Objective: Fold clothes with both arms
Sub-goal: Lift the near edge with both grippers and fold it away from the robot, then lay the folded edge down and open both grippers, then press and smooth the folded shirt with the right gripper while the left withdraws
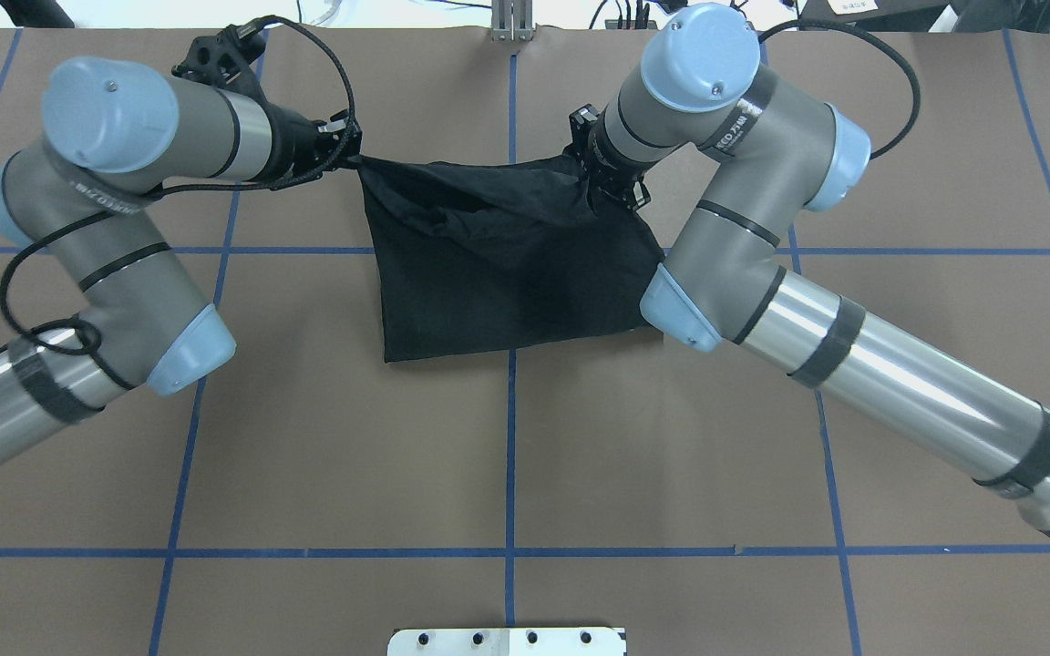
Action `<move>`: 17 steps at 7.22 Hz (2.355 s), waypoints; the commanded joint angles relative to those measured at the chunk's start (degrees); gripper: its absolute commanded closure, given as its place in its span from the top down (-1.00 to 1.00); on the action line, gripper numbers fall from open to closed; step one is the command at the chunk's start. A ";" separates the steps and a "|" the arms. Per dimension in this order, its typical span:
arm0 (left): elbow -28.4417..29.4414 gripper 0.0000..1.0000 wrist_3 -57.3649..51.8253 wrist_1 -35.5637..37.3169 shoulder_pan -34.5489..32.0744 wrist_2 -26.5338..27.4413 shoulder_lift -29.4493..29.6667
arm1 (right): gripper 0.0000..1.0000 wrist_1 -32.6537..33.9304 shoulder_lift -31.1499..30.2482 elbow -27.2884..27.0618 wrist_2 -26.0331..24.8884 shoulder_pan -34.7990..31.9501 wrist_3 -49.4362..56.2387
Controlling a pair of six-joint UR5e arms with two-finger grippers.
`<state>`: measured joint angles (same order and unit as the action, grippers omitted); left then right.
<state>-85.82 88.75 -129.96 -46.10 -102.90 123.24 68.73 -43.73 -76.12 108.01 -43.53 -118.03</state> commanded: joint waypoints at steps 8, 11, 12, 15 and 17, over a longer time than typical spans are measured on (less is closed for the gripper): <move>12.83 1.00 -8.12 -12.87 -5.67 -2.53 3.53 | 0.96 -15.99 9.36 19.08 -2.95 0.00 9.21; 1.12 1.00 -16.77 -7.25 -8.47 -4.58 -3.79 | -1.00 -15.82 11.29 18.90 -7.72 5.89 18.47; -1.51 1.00 -17.03 -7.06 -10.14 -6.59 -7.89 | -1.00 -15.47 11.21 18.47 -7.98 7.74 19.93; -8.90 1.00 -23.62 -2.08 -11.47 -6.70 -12.50 | -1.00 -15.20 15.74 25.09 -11.32 10.39 24.94; -10.76 1.00 -23.62 -0.74 -11.47 -6.70 -13.46 | -1.00 -15.55 19.82 32.78 -15.79 9.96 27.05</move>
<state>-95.34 65.27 -131.56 -57.53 -109.60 110.50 53.34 -25.85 -47.21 94.90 -33.38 -92.31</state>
